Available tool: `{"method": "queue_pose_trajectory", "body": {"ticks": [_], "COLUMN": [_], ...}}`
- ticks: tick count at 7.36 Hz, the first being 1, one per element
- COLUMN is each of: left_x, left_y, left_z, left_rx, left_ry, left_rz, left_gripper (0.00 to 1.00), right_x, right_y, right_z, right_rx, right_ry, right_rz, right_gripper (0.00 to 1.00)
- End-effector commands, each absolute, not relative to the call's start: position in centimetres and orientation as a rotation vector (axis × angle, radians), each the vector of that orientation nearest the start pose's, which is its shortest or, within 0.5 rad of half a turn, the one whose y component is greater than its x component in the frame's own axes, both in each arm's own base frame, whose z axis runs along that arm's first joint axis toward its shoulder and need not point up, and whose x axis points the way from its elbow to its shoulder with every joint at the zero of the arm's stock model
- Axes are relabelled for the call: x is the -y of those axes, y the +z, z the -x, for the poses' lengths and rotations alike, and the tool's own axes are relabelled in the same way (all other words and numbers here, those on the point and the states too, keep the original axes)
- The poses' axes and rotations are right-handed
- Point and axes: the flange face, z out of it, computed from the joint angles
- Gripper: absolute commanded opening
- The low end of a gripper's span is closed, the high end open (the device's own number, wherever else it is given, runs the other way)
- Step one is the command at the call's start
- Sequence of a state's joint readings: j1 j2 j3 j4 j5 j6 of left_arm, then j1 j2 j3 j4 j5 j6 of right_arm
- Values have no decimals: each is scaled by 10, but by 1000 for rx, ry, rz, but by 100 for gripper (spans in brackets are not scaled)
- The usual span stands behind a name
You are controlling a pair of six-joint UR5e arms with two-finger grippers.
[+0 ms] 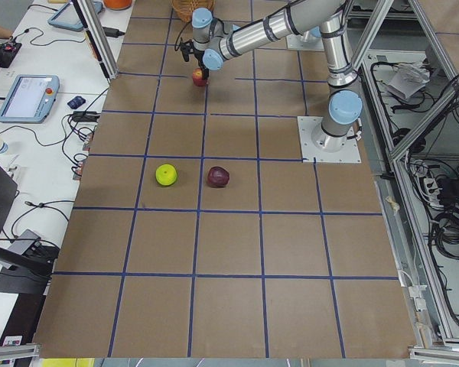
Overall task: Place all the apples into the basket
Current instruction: 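Lift the red-yellow apple with the left gripper, set it mid-table, release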
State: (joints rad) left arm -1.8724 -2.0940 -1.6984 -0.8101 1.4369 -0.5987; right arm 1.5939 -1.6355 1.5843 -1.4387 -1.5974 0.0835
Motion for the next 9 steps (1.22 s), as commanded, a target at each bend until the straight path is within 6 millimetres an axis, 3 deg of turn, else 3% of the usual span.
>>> {"method": "queue_pose_trajectory", "body": {"ticks": [1, 2, 3, 4, 5, 6, 7, 8, 9], "left_x": [568, 589, 615, 624, 636, 636, 622, 609, 599], "left_y": [205, 239, 271, 303, 327, 336, 340, 338, 321], "left_z": [332, 301, 244, 190, 119, 14, -66, -109, -162], "left_rx": [-3293, -3295, -3289, -3271, -3266, -3258, -3249, -3255, -3198], "left_ry": [-91, -186, -210, -126, -101, -80, -32, 24, 106], "left_rz": [488, 476, 527, 535, 323, 285, 226, 128, 37], "left_gripper": [100, 100, 100, 100, 100, 100, 100, 100, 100], "right_x": [460, 464, 470, 484, 502, 514, 522, 535, 545], "right_y": [475, 471, 463, 456, 442, 430, 415, 389, 362], "right_z": [-141, -140, -141, -145, -150, -164, -195, -231, -262], "right_rx": [-3166, -3174, -3160, -3157, -3158, -3151, -3132, -3123, -3114], "right_ry": [206, 204, 226, 197, 154, 125, 68, 22, -6], "right_rz": [-94, -92, -109, -112, -113, -94, -149, -192, -253], "right_gripper": [100, 100, 100, 100, 100, 100, 100, 100, 100]}}
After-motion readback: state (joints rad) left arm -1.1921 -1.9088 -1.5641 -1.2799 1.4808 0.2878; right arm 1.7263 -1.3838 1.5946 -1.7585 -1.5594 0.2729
